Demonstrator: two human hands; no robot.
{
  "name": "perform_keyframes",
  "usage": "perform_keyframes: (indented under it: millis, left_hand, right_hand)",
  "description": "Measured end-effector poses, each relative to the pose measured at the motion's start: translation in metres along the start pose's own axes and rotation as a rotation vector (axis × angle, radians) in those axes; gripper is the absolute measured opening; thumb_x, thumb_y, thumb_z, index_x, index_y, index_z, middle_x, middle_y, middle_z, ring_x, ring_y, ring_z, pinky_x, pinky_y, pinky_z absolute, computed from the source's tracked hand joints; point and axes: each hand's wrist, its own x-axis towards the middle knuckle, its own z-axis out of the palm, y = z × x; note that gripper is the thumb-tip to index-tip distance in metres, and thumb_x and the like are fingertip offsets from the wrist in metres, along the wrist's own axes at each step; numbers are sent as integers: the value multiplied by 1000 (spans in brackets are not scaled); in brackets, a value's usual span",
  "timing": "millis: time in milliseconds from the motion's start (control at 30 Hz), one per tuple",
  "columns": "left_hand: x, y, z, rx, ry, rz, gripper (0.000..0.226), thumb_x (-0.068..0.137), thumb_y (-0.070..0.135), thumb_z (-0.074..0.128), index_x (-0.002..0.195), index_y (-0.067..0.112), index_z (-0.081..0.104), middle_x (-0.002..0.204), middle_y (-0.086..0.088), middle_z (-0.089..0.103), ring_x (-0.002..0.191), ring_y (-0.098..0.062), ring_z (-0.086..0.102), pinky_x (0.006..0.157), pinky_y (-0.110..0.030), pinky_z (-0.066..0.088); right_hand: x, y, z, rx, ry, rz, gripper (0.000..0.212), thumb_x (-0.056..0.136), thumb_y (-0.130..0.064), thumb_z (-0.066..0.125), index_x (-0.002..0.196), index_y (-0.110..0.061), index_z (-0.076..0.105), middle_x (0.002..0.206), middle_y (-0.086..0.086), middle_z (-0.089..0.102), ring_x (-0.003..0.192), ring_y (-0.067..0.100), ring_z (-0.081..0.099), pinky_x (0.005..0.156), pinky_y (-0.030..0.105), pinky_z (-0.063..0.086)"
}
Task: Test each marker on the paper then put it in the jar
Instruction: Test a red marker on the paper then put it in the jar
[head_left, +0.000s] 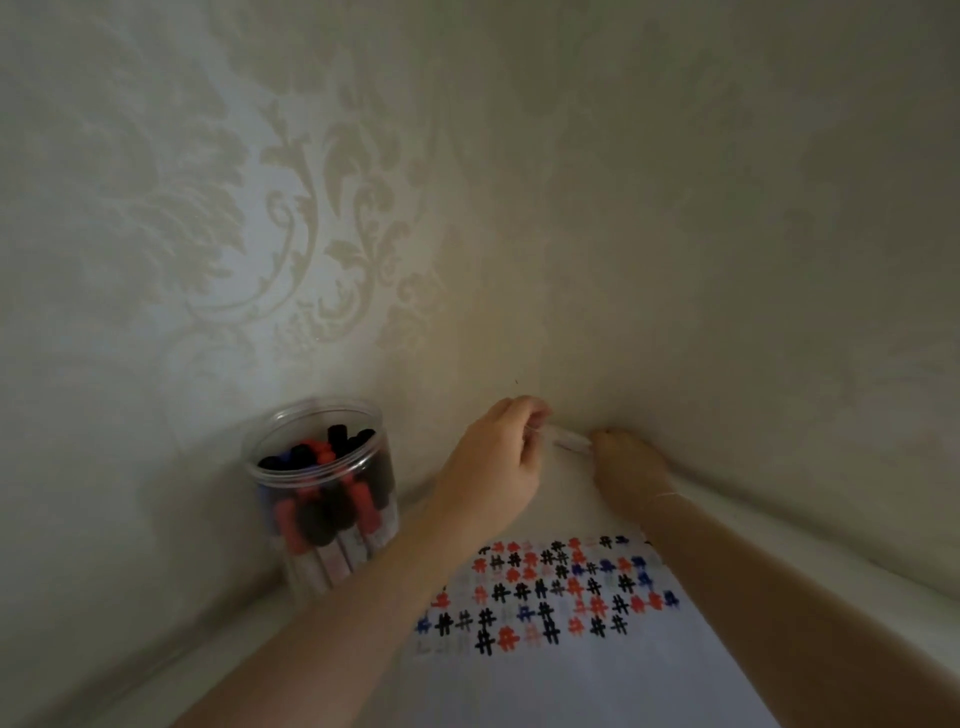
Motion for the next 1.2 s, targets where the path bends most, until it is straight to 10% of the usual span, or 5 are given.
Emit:
perform_keyframes:
  millis: [200, 367, 733, 1000, 1200]
  left_hand:
    - [-2, -9, 15, -172, -162, -321, 56, 92, 42, 55, 137, 13, 40, 135, -1, 50, 119, -16, 53, 97, -29, 45]
    - [-9, 9, 13, -486, -219, -235, 8, 99, 27, 47, 101, 20, 50, 79, 13, 63, 64, 3, 56, 66, -19, 48]
    - [-19, 21, 9, -636, -278, -152, 22, 94, 33, 50, 87, 12, 51, 43, 10, 39, 39, -8, 27, 42, -17, 24]
    - [-42, -16, 35, 19, -387, -117, 33, 103, 39, 26, 131, 28, 38, 110, 8, 61, 93, -10, 54, 82, -29, 40]
    - [-62, -43, 56, 329, -439, -56, 43, 105, 33, 21, 148, 38, 23, 156, 8, 24, 133, -16, 29, 103, -32, 24]
  right_hand:
    - [-26, -44, -65, 1454, -34, 176, 14, 77, 4, 65, 77, -7, 58, 73, 10, 62, 65, 21, 63, 59, 28, 56]
    - [-52, -43, -81, 1350, -61, 57, 28, 78, 1, 62, 60, -11, 44, 56, 13, 52, 40, 17, 41, 38, 22, 34]
    - [-78, -22, -86, 1564, -303, -51, 33, 88, 0, 50, 56, -5, 58, 58, 15, 55, 43, 22, 51, 42, 28, 46]
    - [-91, -6, -78, 1466, 43, 111, 15, 89, -7, 62, 76, -1, 57, 64, 14, 65, 52, 24, 62, 53, 34, 58]
    - [-108, 11, -52, 1475, 65, 306, 16, 89, -13, 64, 92, 3, 61, 79, 14, 68, 76, 28, 68, 75, 40, 59]
